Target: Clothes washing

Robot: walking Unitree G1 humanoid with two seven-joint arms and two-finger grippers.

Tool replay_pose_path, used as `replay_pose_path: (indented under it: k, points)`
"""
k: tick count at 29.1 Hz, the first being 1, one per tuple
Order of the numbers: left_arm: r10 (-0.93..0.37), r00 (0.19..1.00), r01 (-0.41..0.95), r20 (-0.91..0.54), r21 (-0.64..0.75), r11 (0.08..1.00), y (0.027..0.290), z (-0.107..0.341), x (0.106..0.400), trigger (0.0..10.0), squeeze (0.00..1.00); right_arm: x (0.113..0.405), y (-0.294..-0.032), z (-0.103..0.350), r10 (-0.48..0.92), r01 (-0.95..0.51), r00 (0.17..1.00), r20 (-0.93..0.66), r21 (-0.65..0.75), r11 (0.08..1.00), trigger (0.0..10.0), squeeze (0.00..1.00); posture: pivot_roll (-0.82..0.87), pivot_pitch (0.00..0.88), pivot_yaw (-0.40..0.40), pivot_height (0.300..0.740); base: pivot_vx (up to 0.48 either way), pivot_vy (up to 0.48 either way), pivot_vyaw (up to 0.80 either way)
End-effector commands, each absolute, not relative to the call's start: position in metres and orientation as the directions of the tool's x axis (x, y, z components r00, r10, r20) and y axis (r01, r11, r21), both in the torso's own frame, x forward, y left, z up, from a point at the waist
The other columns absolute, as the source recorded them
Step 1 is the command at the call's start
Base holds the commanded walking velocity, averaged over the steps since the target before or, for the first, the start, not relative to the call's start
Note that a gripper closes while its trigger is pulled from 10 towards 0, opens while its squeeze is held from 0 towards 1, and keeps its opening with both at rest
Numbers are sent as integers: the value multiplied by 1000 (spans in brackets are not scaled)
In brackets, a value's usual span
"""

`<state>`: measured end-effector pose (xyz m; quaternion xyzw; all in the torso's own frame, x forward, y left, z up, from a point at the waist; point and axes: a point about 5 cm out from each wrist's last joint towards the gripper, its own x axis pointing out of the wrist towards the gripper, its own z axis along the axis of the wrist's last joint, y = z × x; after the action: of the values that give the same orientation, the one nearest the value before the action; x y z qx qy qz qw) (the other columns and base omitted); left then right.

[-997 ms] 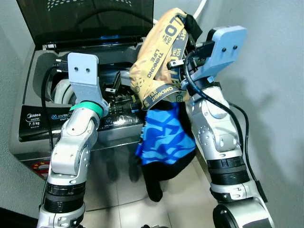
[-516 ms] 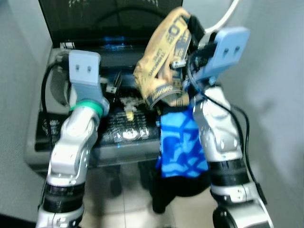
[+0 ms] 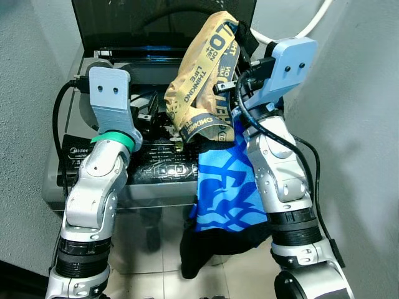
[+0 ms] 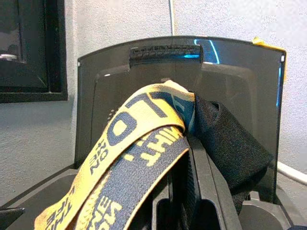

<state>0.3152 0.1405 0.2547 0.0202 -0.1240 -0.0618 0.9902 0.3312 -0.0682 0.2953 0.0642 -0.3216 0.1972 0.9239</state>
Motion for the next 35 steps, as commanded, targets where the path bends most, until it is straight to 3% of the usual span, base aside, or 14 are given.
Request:
replay_pose_path:
  k: [1, 4, 7, 8, 10, 14, 21, 24, 25, 26, 27, 30, 33, 35]
  points:
    - [-148, 950, 138, 276, 55, 989, 138, 259, 313, 10000, 0, 326, -65, 305, 362, -440, 671, 647, -44, 897, 10000, 0, 66, 31, 15, 740, 0, 0, 0]
    - [-286, 897, 278, 337, 72, 958, 129, 267, 302, 10000, 0, 323, -49, 326, 490, -544, 561, 667, -149, 826, 10000, 0, 63, 30, 10, 740, 0, 0, 0]
    - [-380, 858, 375, 347, 84, 923, 122, 269, 294, 10000, 0, 326, -46, 336, 506, -566, 531, 679, -160, 809, 10000, 0, 66, 28, 4, 740, 0, 0, 0]
    - [-522, 784, 522, 336, 98, 847, 109, 269, 280, 10000, 0, 329, -42, 357, 515, -603, 483, 708, -159, 782, 10000, 0, 70, 27, -2, 740, 0, 0, 0]
    - [-522, 784, 522, 336, 98, 847, 109, 269, 280, 10000, 0, 329, -42, 357, 515, -603, 483, 708, -159, 782, 10000, 0, 70, 27, -2, 740, 0, 0, 0]
    - [-757, 591, 770, 279, 87, 633, 86, 261, 253, 10000, 0, 329, -34, 416, 486, -703, 362, 796, -110, 702, 10000, 0, 72, 21, -8, 740, 0, 0, 0]
    - [-827, 509, 844, 239, 48, 534, 71, 252, 251, 10000, 0, 317, -38, 460, 426, -821, 258, 867, -35, 569, 10000, 0, 64, 17, -18, 740, 0, 0, 0]
    - [-823, 531, 834, 202, 47, 549, 66, 245, 261, 10000, 0, 311, -41, 470, 411, -859, 217, 886, -27, 511, 10000, 0, 60, 16, -20, 740, 0, 0, 0]
    - [-750, 647, 754, 137, 33, 656, 69, 236, 291, 10000, 0, 305, -47, 480, 397, -890, 169, 902, -34, 456, 10000, 0, 60, 16, -20, 740, 0, 0, 0]
    - [-750, 647, 754, 137, 33, 656, 69, 236, 291, 10000, 0, 305, -47, 480, 397, -890, 169, 902, -34, 456, 10000, 0, 60, 16, -20, 740, 0, 0, 0]
    - [-644, 757, 644, 106, 42, 764, 80, 235, 313, 10000, 0, 305, -51, 481, 392, -891, 160, 906, -38, 452, 10000, 0, 43, 16, -16, 740, 0, 0, 0]
    - [-420, 898, 416, 130, 60, 907, 113, 249, 346, 10000, 0, 309, -63, 477, 379, -876, 181, 908, -27, 482, 10000, 0, 32, 20, -6, 740, 0, 0, 0]
    - [-346, 922, 329, 172, 117, 937, 132, 261, 354, 10000, 0, 314, -71, 473, 371, -858, 211, 904, -11, 514, 10000, 0, 31, 24, -4, 740, 0, 0, 0]
    - [-260, 926, 196, 272, 244, 950, 170, 293, 360, 10000, 0, 332, -88, 458, 358, -765, 313, 879, 10, 644, 10000, 0, 34, 30, -3, 740, 0, 0, 0]
